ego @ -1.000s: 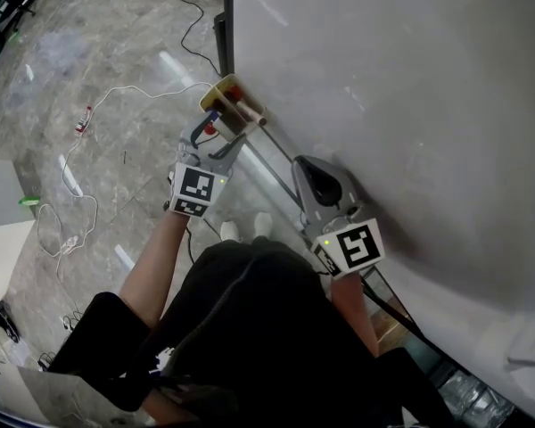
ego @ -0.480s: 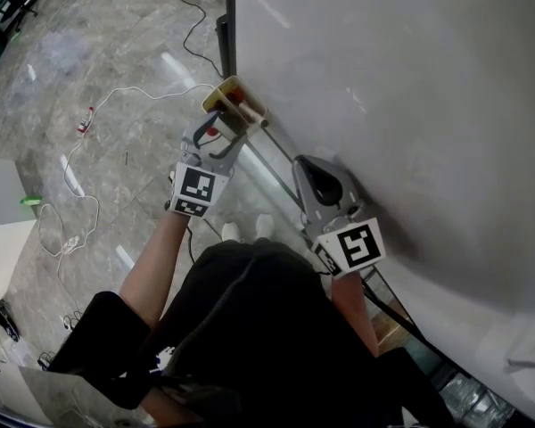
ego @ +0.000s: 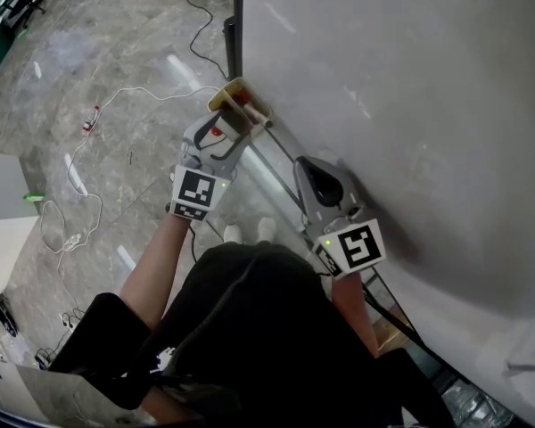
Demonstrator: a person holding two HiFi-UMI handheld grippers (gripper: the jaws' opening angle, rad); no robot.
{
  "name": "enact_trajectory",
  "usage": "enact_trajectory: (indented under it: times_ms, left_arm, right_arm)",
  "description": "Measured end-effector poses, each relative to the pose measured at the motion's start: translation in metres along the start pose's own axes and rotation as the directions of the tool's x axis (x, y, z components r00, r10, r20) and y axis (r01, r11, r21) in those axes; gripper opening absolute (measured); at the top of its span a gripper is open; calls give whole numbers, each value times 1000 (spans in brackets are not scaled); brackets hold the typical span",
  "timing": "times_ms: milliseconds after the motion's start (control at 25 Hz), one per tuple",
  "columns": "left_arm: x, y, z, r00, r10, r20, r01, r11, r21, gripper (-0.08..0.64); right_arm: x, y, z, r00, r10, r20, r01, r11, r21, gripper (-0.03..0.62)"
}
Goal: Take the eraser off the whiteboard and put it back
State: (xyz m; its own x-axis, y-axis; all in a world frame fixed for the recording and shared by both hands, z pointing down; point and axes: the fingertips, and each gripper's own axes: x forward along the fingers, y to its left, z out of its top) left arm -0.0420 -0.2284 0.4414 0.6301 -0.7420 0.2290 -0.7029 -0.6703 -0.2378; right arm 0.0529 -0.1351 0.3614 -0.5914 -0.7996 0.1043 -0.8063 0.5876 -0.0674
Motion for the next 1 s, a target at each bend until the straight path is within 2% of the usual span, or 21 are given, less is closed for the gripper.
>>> enact_trajectory:
  times_ms: [360,520,1000]
  left_arm:
    - [-15,-1,28,998,22,56,-23,1000,16,276]
    - [-29,1,45,993,63,95,-61,998,-22,276]
    - [-86,5,79,977,142,158,-139,990,-32,276]
  right_arm:
    - [2,6,4,999,31,20,-31,1000,-4,9]
    - [0,12,5,998,50,30,-50,999,-7,9]
    - [-4,40,22,992,111,61,-109,993,-32,9]
